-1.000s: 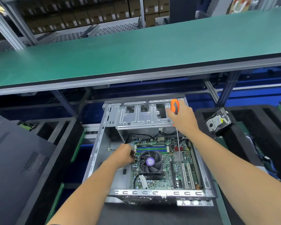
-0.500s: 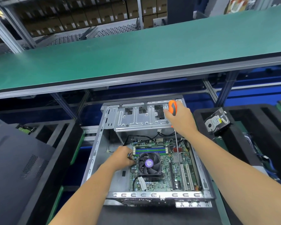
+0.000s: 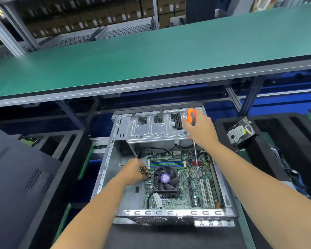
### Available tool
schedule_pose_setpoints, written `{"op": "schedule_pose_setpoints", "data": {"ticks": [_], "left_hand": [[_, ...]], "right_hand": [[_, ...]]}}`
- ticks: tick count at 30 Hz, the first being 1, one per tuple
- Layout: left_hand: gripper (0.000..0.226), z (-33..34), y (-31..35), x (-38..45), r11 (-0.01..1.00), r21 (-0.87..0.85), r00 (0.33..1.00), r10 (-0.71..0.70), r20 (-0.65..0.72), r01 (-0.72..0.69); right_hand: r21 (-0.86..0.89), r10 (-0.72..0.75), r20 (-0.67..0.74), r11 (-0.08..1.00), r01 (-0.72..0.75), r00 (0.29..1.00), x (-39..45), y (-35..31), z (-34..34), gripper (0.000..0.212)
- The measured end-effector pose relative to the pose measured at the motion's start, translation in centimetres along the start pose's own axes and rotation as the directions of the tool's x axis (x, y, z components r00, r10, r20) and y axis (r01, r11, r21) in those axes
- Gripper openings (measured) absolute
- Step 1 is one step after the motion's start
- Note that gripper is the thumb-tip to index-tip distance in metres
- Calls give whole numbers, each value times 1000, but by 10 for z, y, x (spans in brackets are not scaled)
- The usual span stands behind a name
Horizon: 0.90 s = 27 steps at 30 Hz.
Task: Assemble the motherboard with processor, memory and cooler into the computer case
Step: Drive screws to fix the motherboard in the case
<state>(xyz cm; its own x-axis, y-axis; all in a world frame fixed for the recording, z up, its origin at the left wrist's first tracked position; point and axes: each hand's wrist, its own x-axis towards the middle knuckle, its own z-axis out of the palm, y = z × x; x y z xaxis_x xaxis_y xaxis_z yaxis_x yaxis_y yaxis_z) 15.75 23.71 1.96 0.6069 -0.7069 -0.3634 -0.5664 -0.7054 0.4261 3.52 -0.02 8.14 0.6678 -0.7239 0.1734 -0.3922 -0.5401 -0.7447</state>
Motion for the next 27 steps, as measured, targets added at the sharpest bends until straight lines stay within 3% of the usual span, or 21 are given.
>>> {"op": "schedule_pose_setpoints", "data": {"ticks": [16,27], "left_hand": [[15,5,6,1,997,79,1000,-3,19,1],[27,4,11,-1,968,244,995,35,95,-57]], "right_hand": [[2,-6,-8,1000,6,1000,-2,-1,-1,26],[11,-12,-7,1000,12,1000,-2,-2,-2,25]]}}
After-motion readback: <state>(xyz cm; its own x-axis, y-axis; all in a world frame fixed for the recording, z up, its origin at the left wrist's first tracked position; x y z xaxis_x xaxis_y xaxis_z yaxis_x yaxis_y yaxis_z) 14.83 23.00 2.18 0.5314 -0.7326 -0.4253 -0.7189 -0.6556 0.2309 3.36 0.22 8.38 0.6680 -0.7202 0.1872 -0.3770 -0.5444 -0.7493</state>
